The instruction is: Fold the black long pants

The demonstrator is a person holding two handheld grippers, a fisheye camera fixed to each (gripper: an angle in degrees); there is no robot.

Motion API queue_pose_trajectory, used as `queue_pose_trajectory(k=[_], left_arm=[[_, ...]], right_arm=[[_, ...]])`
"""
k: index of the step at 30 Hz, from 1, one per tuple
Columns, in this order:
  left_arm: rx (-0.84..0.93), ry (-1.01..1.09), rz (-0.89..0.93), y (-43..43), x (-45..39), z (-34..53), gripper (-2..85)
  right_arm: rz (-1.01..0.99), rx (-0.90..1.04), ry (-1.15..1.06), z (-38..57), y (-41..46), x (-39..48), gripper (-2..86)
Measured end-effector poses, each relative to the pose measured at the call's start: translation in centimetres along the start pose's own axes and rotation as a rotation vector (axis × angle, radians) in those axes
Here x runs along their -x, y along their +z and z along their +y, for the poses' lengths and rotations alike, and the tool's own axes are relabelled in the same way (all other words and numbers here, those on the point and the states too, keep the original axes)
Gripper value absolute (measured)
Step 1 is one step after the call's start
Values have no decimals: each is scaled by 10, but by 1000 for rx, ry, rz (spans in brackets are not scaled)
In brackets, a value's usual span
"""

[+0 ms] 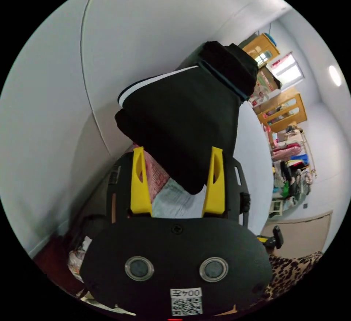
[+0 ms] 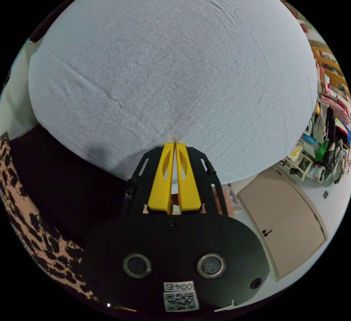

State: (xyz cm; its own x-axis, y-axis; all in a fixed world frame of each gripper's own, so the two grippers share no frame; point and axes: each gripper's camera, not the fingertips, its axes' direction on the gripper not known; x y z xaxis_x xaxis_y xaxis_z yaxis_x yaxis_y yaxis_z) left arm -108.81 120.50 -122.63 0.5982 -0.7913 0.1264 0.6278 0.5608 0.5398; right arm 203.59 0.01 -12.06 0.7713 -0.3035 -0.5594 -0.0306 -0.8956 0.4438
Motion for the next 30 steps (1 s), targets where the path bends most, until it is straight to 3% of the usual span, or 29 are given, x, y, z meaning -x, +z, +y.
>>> queue_pose_trajectory(k=[3,9,18,21,26,30], left_arm=[[10,-52,42,9,9,-19,174],[-35,37,-119,-12,-27,-30,58],[-33,219,-211,-27,-114,-23,34],[-49,429,-291,-26,-167,-16,34],[-46,729,-140,-16,-273,17,34],[149,783,48,50,-321,59,32]], right_arm=[[-33,7,33,9,-6,-8,-7],[-21,-53,51,38,-11,-12,-5],[-126,-89,95,71,-6,-37,-7],[-167,-117,116,84,-1,-45,-7],[-206,-175,129,106,10,-56,-7],[-283,-208,174,122,22,-70,-8]])
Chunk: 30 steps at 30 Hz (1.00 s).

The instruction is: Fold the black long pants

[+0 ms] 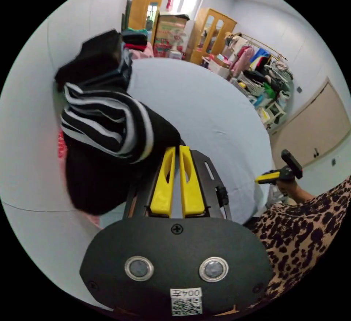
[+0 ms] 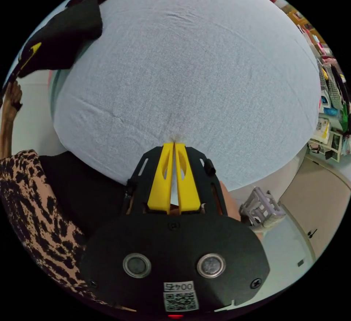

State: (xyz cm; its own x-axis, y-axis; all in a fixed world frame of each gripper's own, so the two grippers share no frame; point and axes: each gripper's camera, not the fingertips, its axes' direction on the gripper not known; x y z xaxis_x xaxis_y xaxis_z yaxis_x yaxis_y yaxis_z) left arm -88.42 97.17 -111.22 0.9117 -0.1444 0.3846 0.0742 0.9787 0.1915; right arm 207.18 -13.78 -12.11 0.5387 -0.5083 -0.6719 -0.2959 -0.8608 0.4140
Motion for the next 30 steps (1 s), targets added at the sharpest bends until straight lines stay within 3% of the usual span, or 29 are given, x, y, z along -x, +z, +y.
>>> queue_pose_trajectory(k=[3,6,13,17,20,24,26,30], left_arm=[[81,45,39,36,-32,14,37],[37,80,-9,28,-44,30,52],[-125,-275,-128,-4,55,40,139],[-100,-307,-58,16,83,17,93],[-52,-226,-4,45,75,-12,49],[-156,58,143,37,-14,-85,37],[-146,207,190,47,-72,-114,34],[-15,439,347,108,-184,-134,37]], right_arm=[[-36,-30,34,13,5,-11,-7],[-10,-65,31,25,11,-13,-7],[81,-135,24,53,29,-14,-6],[105,-161,52,65,39,-18,-6],[126,-178,64,75,47,-23,-6],[99,-200,75,90,59,-38,2],[3,-225,113,99,63,-54,14],[-432,-440,243,135,59,-106,102]])
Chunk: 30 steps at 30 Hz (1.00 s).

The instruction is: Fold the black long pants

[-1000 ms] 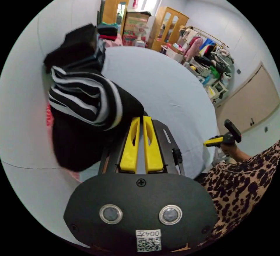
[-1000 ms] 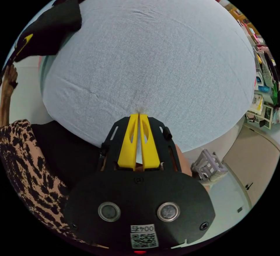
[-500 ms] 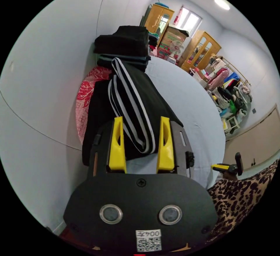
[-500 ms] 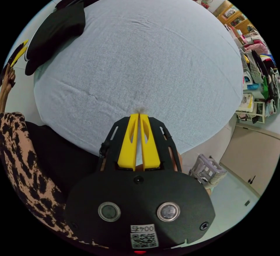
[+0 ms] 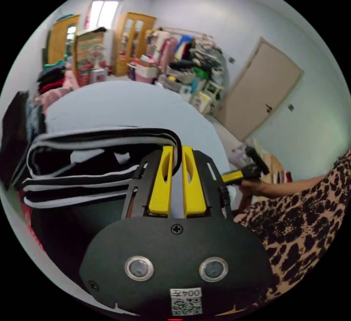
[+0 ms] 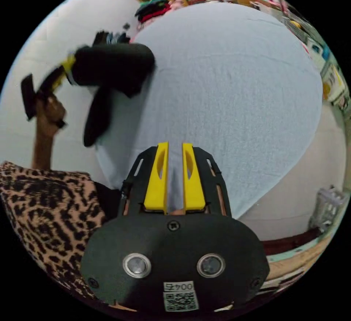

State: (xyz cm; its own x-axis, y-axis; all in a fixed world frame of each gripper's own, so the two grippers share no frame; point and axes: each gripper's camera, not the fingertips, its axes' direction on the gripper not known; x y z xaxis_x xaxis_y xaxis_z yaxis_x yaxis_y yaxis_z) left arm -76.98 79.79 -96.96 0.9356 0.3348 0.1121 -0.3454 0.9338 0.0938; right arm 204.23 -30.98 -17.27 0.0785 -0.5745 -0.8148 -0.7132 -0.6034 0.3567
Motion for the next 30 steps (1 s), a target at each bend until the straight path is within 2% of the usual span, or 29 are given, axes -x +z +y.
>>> queue_pose_trajectory(k=[2,3,5,13,15,18,21,25,30], left_arm=[[113,44,94,40,-20,-4,42],[134,62,184,53,-29,2,42],[142,45,225,61,-31,15,45],[80,-435,173,49,87,93,91],[69,-483,125,44,108,98,104],[46,-520,75,42,136,92,124],[101,-532,28,51,161,78,132],[211,-291,-248,47,153,54,134],[138,-539,-89,36,193,83,135]], right_arm=[[-64,-72,34,6,-17,-13,154],[-86,-91,26,9,-26,-18,180],[-83,-101,3,12,-36,-21,201],[-63,-26,-87,2,-31,-11,198],[-88,-12,-97,-4,-26,-12,186],[-121,-14,-98,-11,-22,-15,163],[-134,-16,-94,-14,-21,-18,158],[-167,-22,-148,-2,-22,-17,164],[-113,-10,-346,0,-11,4,140]])
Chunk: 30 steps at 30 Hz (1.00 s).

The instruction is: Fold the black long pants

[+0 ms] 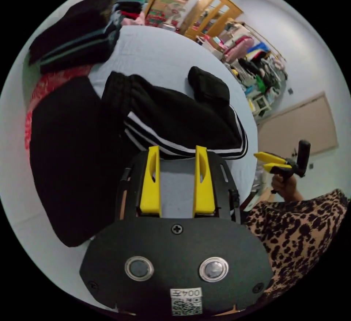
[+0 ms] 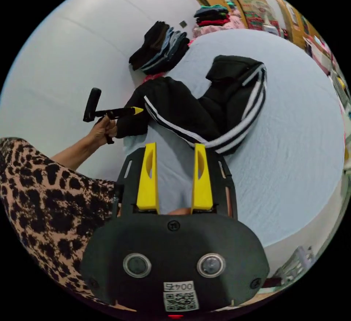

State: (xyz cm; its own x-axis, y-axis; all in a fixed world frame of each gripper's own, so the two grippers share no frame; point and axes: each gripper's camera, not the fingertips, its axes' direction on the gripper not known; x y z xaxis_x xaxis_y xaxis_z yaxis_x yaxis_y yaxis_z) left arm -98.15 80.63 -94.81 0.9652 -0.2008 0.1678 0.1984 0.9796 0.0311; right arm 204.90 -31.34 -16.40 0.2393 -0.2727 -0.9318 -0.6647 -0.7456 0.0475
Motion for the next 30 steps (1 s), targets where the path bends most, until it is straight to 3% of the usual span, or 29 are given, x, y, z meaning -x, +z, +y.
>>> queue_pose_trajectory(k=[9,12,17,21,25,30], left_arm=[[-63,-82,93,-3,9,52,136],[-76,-112,77,-14,16,69,137],[-119,-152,103,-36,27,82,140],[-176,-135,125,-54,26,73,162],[-209,-132,52,-57,15,38,228],[-235,-185,-41,-47,7,-3,267]], right_arm=[[70,156,-427,-106,118,84,134],[195,195,-501,-128,165,106,148],[477,314,-629,-129,221,106,44],[234,169,-439,-130,141,66,38],[-9,-9,-391,-107,35,34,34],[-74,-123,-459,-59,-54,27,32]])
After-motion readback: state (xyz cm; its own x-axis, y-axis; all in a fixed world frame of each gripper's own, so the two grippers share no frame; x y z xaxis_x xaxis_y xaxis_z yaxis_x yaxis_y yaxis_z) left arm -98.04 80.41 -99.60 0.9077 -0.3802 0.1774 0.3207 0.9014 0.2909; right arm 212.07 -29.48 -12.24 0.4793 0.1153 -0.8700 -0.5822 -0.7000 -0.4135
